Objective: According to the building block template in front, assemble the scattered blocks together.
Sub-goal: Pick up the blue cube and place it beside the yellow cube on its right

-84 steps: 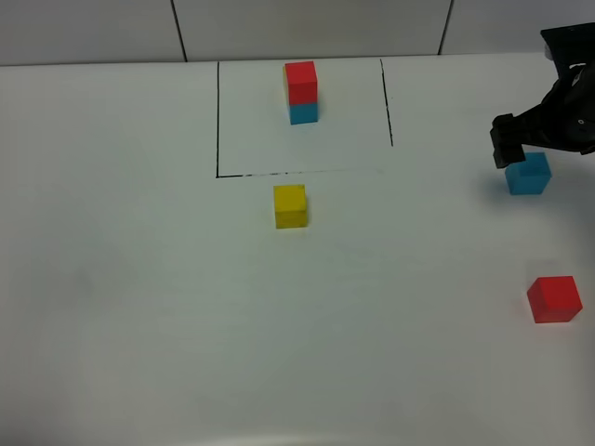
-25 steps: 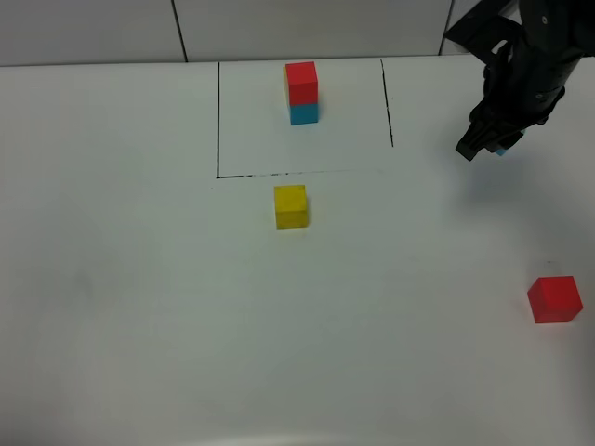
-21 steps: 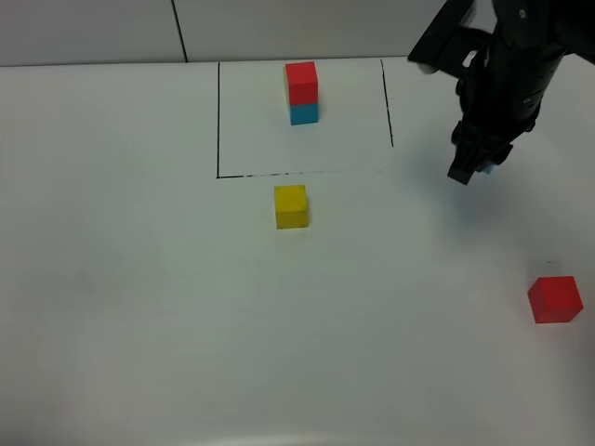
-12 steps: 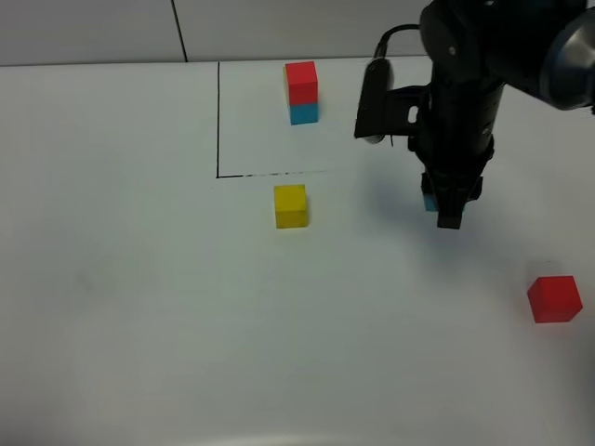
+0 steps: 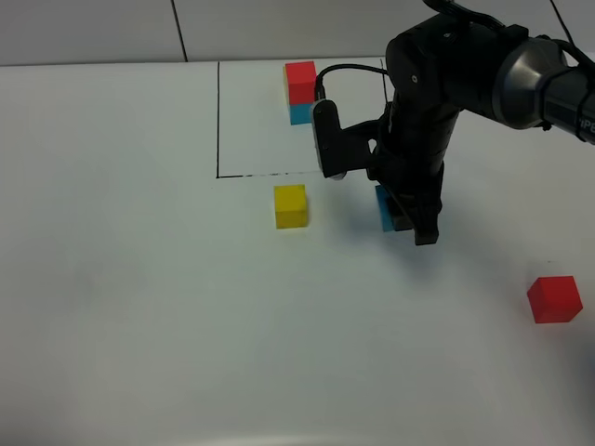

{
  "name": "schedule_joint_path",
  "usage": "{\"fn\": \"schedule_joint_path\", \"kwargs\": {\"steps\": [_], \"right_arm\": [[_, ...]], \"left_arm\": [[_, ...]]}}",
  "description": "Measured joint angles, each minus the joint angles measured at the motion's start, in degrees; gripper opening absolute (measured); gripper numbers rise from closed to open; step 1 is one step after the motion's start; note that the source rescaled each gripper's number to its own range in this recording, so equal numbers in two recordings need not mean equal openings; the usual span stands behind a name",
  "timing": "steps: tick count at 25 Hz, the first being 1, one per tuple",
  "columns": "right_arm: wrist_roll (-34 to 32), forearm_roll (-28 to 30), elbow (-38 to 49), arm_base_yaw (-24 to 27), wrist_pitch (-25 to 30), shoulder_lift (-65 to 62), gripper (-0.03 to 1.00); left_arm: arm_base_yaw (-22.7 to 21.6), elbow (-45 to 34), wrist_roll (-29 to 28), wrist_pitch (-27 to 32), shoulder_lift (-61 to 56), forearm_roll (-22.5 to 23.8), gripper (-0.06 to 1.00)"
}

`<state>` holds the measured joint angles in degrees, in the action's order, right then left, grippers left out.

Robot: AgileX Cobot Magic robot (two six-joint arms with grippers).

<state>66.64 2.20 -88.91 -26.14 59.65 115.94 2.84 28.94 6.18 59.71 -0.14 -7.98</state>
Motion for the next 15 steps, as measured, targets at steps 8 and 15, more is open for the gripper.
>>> {"fn": "schedule_joint_path", "kwargs": {"steps": [8, 15], "right_arm": [[4.3, -3.1, 0.0, 0.0, -5.5, 0.1, 0.01], [4.8, -3.8, -2.5, 0.1, -6.0, 2.3, 0.01]], "left_arm": [[0.0, 0.0, 0.0, 0.0, 0.0, 0.0, 0.76], [0.0, 0.0, -0.1, 0.0, 0.0, 0.0, 0.76]]}}
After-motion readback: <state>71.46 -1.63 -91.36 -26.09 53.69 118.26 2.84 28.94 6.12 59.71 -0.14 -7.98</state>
